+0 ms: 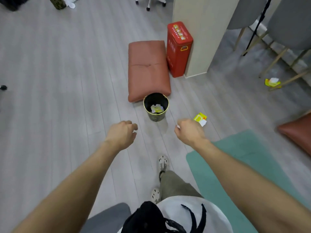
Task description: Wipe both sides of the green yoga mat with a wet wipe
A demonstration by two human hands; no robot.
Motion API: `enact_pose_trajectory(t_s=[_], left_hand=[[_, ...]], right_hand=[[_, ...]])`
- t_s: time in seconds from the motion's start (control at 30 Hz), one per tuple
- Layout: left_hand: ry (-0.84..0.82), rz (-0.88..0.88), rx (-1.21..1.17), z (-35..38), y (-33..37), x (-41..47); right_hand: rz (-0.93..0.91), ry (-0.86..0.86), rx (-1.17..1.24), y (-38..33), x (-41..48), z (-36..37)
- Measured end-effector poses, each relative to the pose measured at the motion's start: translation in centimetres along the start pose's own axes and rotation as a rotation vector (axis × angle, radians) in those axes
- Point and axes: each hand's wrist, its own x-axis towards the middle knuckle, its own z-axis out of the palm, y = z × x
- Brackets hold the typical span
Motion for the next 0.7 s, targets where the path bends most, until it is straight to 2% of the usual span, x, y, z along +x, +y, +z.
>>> enact_pose_trajectory(t_s=[0.23,0.37,0.43,0.57,0.7], left_hand=[[-0.041,-0.015,0.032,-2.2,-9.6,14.6],[-0.075,0.024,0.084,-4.3,-13.9,22.4],[-0.089,0.047,0.082,-5.7,-15.2,26.1],[-0.105,0.138,0.109,-8.7,-15.9,32.8],[-0.107,0.294,0.147,-11.4,-14.8,39.6]], right_hand=[[-0.011,0.023,0.089,-2.7,20.9,3.9],[-0.015,-0.222,0.029,-2.0,30.8,5.7],[-0.011,-0.307,0.032,-1.3,33.5,5.1],[-0.002,-0.337,0.007,0.3,35.4,3.2],[0.148,-0.346,0.047,2.5,34.9,1.5]])
